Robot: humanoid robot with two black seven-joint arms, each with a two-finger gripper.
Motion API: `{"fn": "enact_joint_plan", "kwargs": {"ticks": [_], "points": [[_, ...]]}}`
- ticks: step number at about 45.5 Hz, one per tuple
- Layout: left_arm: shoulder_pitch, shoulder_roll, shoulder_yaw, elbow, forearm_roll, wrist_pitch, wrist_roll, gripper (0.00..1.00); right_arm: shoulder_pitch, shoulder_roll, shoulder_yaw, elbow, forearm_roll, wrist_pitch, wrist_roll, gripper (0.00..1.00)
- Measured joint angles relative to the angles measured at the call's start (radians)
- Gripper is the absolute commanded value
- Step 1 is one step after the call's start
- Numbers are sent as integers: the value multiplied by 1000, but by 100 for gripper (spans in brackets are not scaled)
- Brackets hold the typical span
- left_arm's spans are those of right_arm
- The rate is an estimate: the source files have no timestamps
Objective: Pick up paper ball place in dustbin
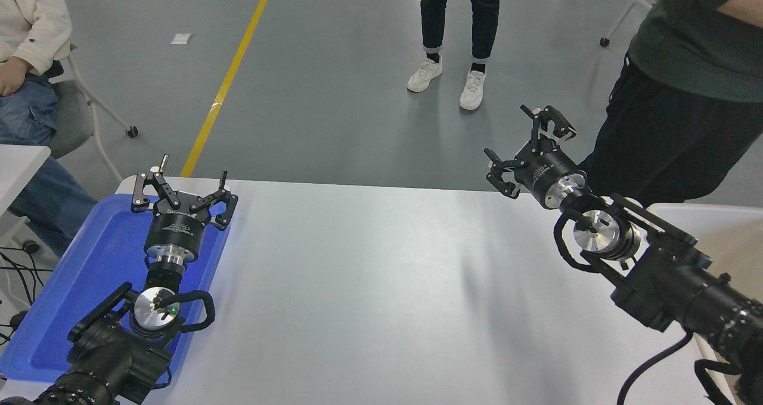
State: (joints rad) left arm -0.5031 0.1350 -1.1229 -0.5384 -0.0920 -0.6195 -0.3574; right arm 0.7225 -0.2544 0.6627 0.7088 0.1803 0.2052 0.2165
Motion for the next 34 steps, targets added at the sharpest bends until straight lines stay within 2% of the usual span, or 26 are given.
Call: {"fn": "enact_joint_plan", "kwargs": {"ticks": [23,34], "points": [[0,0,-1,0,0,1,0,100,-92,-48,6,-164,40,271,10,100],[0,0,-1,0,0,1,0,100,-118,-53,6,-204,43,331,10,100]]}}
